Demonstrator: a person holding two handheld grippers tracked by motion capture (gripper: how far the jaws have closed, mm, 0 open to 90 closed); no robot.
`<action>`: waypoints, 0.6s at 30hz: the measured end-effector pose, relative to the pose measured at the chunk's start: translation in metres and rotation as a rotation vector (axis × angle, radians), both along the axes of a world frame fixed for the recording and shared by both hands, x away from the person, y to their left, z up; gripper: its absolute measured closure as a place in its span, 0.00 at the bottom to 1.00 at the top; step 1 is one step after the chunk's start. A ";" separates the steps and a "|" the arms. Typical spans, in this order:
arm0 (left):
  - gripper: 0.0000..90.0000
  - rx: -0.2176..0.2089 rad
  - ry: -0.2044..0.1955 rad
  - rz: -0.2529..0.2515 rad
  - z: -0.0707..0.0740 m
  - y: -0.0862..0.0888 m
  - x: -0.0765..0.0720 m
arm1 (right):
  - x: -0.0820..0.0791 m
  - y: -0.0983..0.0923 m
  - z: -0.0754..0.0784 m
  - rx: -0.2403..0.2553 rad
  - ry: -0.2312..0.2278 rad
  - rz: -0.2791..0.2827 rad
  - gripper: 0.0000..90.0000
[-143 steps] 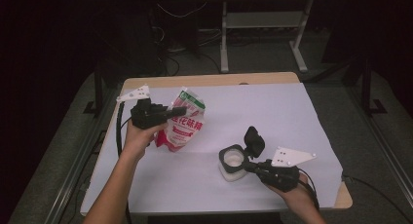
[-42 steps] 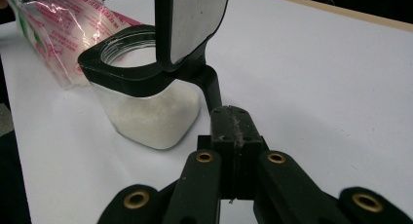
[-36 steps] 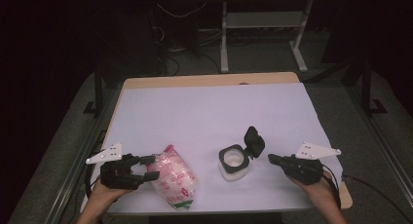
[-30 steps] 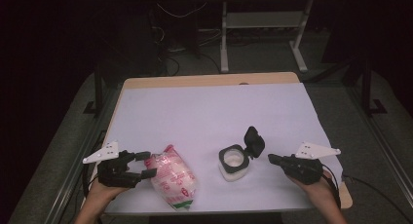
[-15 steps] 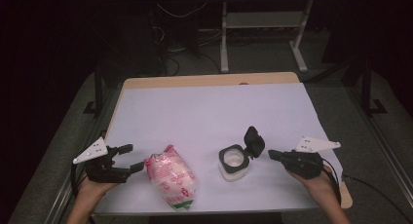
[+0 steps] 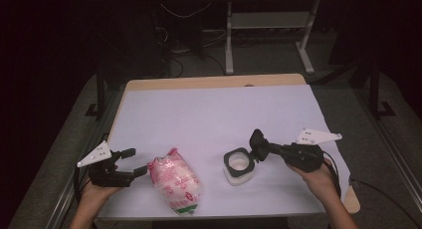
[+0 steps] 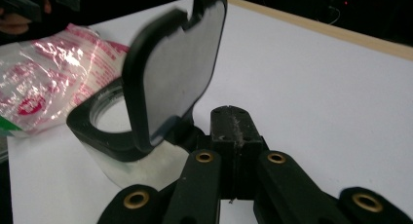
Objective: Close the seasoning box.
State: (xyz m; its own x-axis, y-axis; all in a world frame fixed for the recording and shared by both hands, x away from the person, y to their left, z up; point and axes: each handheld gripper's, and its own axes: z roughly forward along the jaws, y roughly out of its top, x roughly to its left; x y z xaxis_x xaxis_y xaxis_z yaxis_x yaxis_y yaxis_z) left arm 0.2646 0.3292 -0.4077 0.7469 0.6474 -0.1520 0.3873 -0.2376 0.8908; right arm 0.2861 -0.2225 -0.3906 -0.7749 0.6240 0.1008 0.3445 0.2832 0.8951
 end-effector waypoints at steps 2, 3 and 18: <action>0.16 0.001 0.002 0.000 0.000 -0.001 0.000 | 0.000 0.001 0.003 0.001 -0.003 0.002 1.00; 0.16 0.000 0.002 0.000 -0.001 -0.001 0.000 | 0.000 0.002 0.004 0.004 -0.007 0.004 1.00; 0.16 -0.001 0.006 -0.014 -0.002 -0.003 0.000 | -0.005 0.018 0.012 0.023 -0.031 0.048 1.00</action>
